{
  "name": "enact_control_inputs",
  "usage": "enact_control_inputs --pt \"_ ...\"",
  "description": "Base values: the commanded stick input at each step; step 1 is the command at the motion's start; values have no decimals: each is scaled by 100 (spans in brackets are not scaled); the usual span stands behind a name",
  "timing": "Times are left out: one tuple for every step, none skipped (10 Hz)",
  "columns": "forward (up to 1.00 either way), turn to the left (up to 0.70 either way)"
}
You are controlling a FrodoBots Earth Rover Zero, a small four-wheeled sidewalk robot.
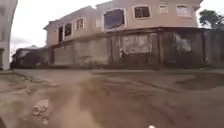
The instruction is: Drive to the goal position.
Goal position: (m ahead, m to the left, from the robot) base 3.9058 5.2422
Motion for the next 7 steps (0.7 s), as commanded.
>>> enact_control_inputs --pt "50 9" --pt "50 0" --pt "50 0" --pt "50 0" --pt "50 33" --pt "50 50" --pt "50 50"
